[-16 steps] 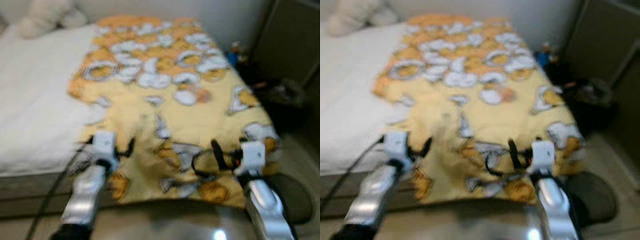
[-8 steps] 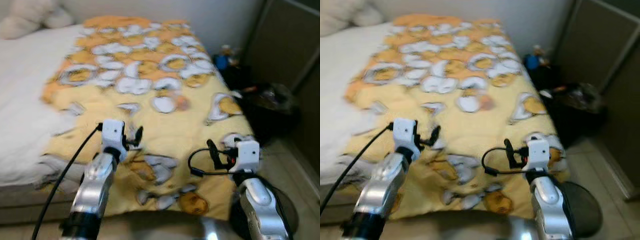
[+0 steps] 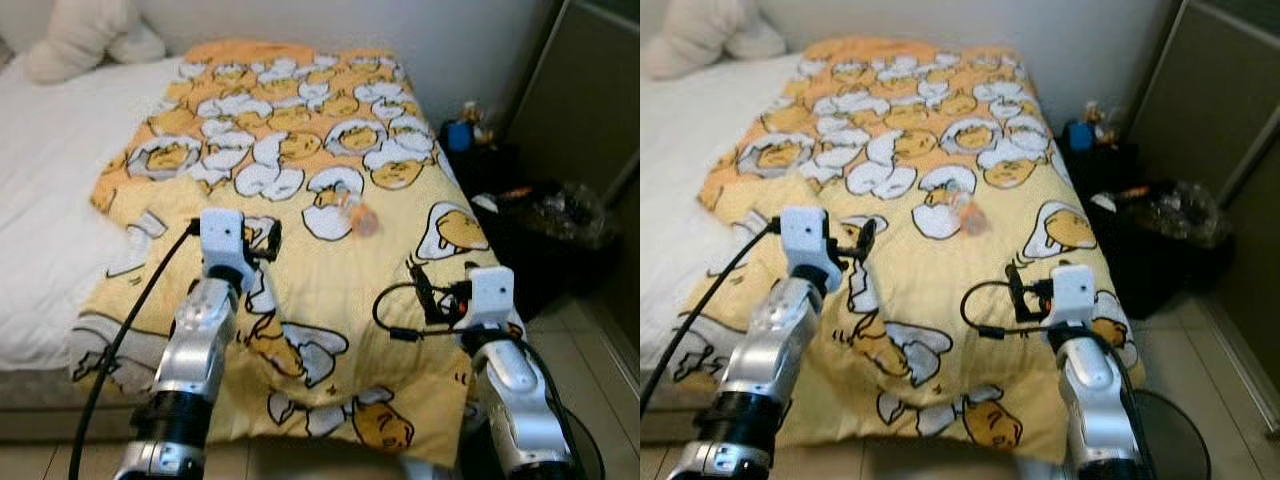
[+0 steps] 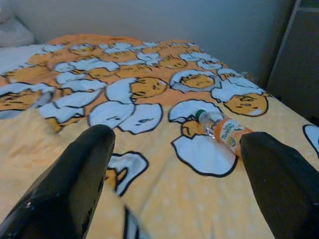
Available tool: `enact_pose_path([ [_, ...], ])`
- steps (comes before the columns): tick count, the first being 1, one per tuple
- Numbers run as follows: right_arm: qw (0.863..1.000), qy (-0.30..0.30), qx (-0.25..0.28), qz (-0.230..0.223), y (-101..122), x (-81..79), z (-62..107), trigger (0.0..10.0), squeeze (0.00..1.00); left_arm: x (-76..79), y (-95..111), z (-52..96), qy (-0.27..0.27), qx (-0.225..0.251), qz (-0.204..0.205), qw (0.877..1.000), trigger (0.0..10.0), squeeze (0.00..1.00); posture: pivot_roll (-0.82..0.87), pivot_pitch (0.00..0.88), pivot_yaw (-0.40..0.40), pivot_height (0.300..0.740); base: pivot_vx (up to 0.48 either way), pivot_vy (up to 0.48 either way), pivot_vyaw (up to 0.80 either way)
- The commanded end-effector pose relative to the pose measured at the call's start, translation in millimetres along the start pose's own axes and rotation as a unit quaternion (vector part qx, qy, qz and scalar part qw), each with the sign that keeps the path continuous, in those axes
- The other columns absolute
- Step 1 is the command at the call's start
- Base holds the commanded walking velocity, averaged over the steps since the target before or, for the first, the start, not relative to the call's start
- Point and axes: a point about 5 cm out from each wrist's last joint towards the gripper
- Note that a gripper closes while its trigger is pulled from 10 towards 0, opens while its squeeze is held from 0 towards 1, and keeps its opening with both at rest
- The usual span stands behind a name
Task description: Clean up the room
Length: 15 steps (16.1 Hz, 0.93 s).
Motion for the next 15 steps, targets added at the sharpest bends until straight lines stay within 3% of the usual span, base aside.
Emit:
enact_pose_path([
  [1, 1.000, 0.001, -0.005, -0.003, 1.3, -0.5, -5.0, 10.0, 0.00, 0.1, 1.6, -2.9, 0.003, 0.001, -0.006, 1.000, 10.0, 0.00, 0.01, 0.000, 0.037, 0.740, 0.480, 0.000, 0.00],
  [7, 1.000, 0.020, 0.014, 0.000, 13.8, -8.1, -12.6, 10.0, 0.00, -3.0, 3.6, -1.2, 0.018, 0.013, -0.008, 1.000, 10.0, 0.00, 0.02, 0.000, 0.030, 0.740, 0.480, 0.000, 0.00],
  [10, 0.999, 0.020, 0.035, 0.017, 37.3, -12.4, -33.5, 10.0, 0.00, -3.7, 7.1, -1.5, 0.018, 0.020, -0.009, 1.000, 10.0, 0.00, 0.03, 0.000, 0.031, 0.740, 0.480, 0.000, 0.00],
  [11, 1.000, 0.002, 0.020, -0.010, 50.0, -10.2, -56.0, 10.0, 1.00, -3.5, 10.0, -3.0, 0.022, 0.017, -0.040, 0.999, 10.0, 0.00, 0.04, 0.000, 0.032, 0.740, 0.480, 0.000, 0.00],
  [13, 0.998, 0.021, -0.027, -0.047, 58.8, -13.9, -84.9, 10.0, 1.00, -5.4, 13.8, -4.7, 0.023, 0.004, -0.050, 0.998, 10.0, 0.00, 0.08, 0.000, 0.029, 0.740, 0.000, 0.000, 0.00],
  [15, 0.997, 0.012, -0.060, -0.049, 60.7, -12.0, -99.0, 10.0, 1.00, -11.7, 21.5, 0.3, 0.020, 0.004, -0.056, 0.998, 10.0, 0.00, 0.11, 0.000, 0.022, 0.740, 0.000, 0.000, 0.00],
])
Point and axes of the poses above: a point about 5 cm out from each wrist's last joint towards the gripper, its own z axis pointing back from the gripper into the wrist, its own y axis along the axis of the wrist's last joint, x = y × z, and after that the axes turned 4 degrees about z, right-handed
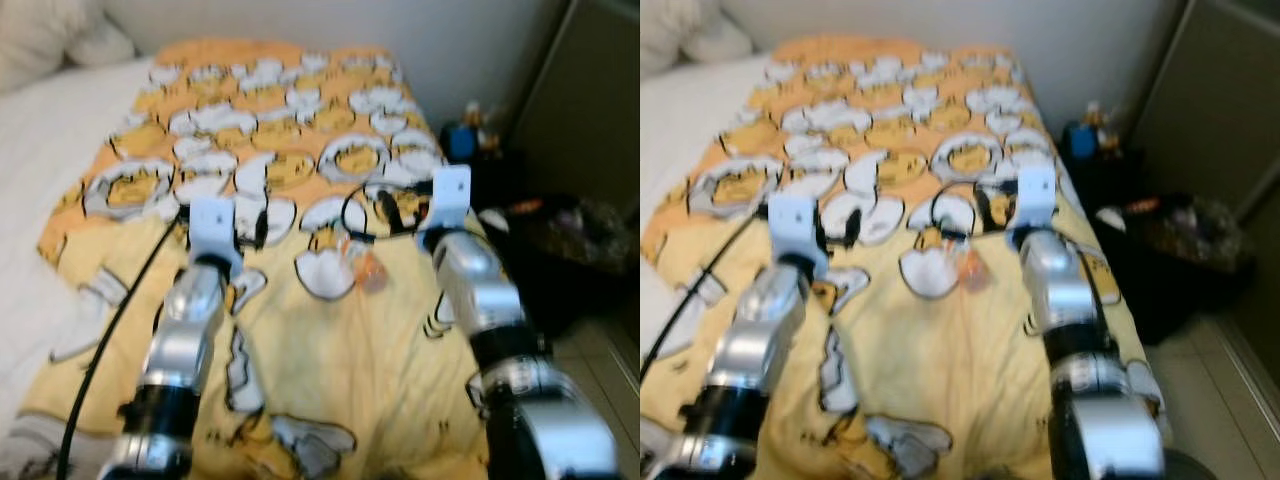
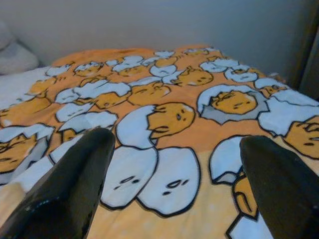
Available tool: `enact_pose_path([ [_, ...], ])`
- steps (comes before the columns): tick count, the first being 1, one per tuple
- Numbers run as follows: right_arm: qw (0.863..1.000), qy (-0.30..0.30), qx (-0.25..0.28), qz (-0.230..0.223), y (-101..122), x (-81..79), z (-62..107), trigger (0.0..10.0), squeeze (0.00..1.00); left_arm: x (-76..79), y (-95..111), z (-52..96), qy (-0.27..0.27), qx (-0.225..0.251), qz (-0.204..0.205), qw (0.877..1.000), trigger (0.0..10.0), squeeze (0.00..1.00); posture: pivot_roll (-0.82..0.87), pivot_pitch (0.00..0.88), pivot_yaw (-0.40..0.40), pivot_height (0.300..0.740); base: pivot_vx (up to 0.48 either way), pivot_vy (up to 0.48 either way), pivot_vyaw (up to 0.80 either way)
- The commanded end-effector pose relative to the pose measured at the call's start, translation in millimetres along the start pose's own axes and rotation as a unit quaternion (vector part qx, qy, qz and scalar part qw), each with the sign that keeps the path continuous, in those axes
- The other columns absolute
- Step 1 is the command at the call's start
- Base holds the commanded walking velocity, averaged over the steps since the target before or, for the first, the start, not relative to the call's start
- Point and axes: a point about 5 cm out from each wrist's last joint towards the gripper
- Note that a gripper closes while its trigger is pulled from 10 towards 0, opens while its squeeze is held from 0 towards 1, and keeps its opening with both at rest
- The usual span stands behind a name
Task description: Clean up the room
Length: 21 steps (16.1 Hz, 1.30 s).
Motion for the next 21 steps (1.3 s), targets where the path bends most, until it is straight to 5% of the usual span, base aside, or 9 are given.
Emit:
enact_pose_path([
  [1, 0.999, -0.020, -0.032, -0.014, -10.3, 7.0, -1.6, 10.0, 1.00, -9.9, 3.7, 4.9, 0.006, -0.010, 0.001, 1.000, 10.0, 0.00, 0.17, 0.000, 0.008, 0.740, 0.000, 0.000, 0.00],
  [5, 0.994, -0.009, -0.109, 0.015, -18.4, -14.7, -13.1, 10.0, 1.00, -40.7, 15.5, 26.2, 0.033, -0.033, -0.024, 0.999, 10.0, 0.00, 0.28, 0.059, 0.009, 0.740, 0.000, 0.000, 0.00],
  [6, 0.993, -0.008, -0.120, 0.018, -20.7, -16.9, -13.2, 10.0, 0.70, -41.1, 16.9, 29.7, 0.033, -0.035, -0.024, 0.999, 10.0, 0.00, 0.29, 0.077, 0.003, 0.740, 0.000, 0.000, 0.00],
  [7, 0.991, -0.022, -0.132, 0.019, -20.8, -16.8, -14.1, 10.0, 0.00, -40.6, 19.0, 35.9, 0.031, -0.038, -0.023, 0.999, 10.0, 0.00, 0.30, 0.105, -0.003, 0.740, 0.000, 0.000, 0.00],
  [12, 0.992, -0.062, -0.099, 0.037, 0.4, -16.2, -20.9, 10.0, 0.00, -45.1, 25.8, 51.5, 0.030, -0.043, -0.038, 0.998, 10.0, 0.00, 0.33, 0.169, -0.004, 0.740, 0.000, 0.000, 0.00],
  [18, 0.981, -0.107, -0.159, -0.037, -33.4, 1.0, -8.6, 10.0, 0.00, -45.1, 25.6, 76.6, 0.029, -0.083, -0.035, 0.995, 10.0, 0.00, 0.38, 0.224, 0.004, 0.740, 0.000, 0.000, 0.00],
  [21, 0.978, -0.096, -0.179, -0.048, -45.8, -5.2, -5.0, 10.0, 0.00, -45.2, 29.8, 89.6, 0.029, -0.094, -0.044, 0.994, 10.0, 0.00, 0.42, 0.264, 0.015, 0.740, 0.000, 0.000, 0.00],
])
Point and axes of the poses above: a point about 5 cm out from each wrist's last joint towards the gripper, its own z axis pointing back from the gripper into the wrist, its own y axis along the axis of the wrist's last joint, x = y × z, and after that the axes turned 4 degrees about z, right-handed
